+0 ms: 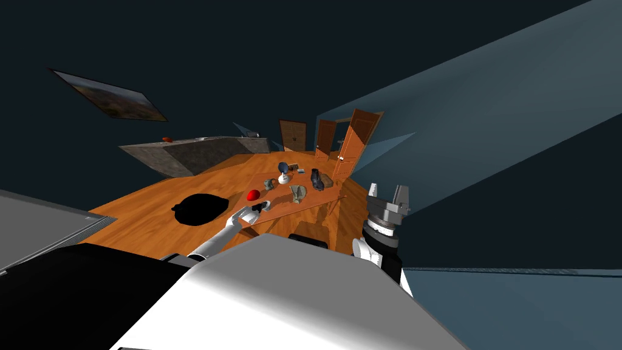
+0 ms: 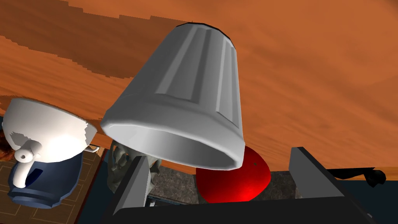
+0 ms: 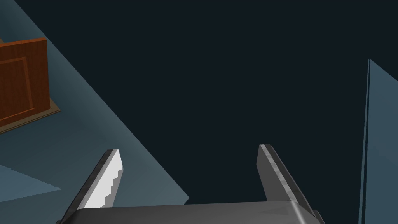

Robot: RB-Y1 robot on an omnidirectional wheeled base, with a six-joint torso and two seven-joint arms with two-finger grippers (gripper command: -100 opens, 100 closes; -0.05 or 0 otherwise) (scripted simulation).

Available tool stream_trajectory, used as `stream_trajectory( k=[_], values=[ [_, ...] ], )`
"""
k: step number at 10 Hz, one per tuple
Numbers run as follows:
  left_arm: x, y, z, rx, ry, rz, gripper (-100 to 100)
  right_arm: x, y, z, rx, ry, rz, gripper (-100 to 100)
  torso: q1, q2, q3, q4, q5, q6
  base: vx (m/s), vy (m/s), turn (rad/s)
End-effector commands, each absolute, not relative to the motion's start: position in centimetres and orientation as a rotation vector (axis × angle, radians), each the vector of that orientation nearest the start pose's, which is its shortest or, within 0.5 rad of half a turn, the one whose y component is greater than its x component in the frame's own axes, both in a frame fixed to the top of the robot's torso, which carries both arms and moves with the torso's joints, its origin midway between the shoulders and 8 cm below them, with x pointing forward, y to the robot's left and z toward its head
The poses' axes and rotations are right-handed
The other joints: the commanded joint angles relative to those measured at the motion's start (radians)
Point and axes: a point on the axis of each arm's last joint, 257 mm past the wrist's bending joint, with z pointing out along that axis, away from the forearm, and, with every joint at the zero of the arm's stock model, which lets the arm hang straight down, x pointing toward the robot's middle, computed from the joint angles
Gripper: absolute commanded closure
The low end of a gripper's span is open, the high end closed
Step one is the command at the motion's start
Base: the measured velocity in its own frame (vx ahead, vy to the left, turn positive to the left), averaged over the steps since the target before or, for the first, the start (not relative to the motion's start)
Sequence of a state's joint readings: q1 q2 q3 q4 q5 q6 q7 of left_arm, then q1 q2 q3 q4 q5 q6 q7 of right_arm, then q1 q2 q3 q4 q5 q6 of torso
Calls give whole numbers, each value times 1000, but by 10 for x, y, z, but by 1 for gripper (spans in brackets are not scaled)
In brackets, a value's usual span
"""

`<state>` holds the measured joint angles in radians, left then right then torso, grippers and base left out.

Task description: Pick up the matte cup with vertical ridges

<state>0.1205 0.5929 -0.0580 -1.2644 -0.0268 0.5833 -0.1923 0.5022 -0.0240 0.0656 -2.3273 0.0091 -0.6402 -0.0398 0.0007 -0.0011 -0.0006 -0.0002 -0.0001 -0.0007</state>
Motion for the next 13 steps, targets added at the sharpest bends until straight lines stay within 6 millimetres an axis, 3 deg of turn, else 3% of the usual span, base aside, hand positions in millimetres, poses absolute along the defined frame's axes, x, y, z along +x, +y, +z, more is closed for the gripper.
stream_trajectory(
  k=[1, 3, 4, 8, 9, 10, 13],
  values=[
    [355, 545, -464, -1248, 2029, 132, -100, 310, -249, 67, 508, 498, 1442, 0, 0, 0, 0, 0, 0, 0, 32, 21, -11],
    [355, 546, -465, -1249, 2029, 133, -100, 310, -249, 67, 508, 498, 1442, 0, 0, 0, 0, 0, 0, 0, 21, 17, -11],
    [355, 546, -466, -1248, 2029, 132, 100, 310, -249, 67, 508, 498, 1442, 0, -1, 1, 0, 0, 0, 0, 0, 0, 0],
    [355, 546, -465, -1246, 2030, 133, 100, 310, -249, 67, 508, 498, 1442, 0, -2, 2, 1, 1, 0, -1, 0, 0, -1],
    [355, 546, -465, -1246, 2030, 133, 0, 310, -249, 67, 508, 498, 1442, 0, -2, 2, 1, 1, 0, -1, 0, 0, 0],
    [356, 545, -461, -1246, 2029, 132, 100, 310, -249, 67, 508, 498, 1442, 0, -2, 2, 1, 1, 0, -1, -21, -16, 25],
    [359, 542, -450, -1240, 2032, 130, 100, 310, -249, 67, 508, 498, 1442, 0, -4, 5, 3, 1, -1, -1, -42, -30, 22]
  ],
)
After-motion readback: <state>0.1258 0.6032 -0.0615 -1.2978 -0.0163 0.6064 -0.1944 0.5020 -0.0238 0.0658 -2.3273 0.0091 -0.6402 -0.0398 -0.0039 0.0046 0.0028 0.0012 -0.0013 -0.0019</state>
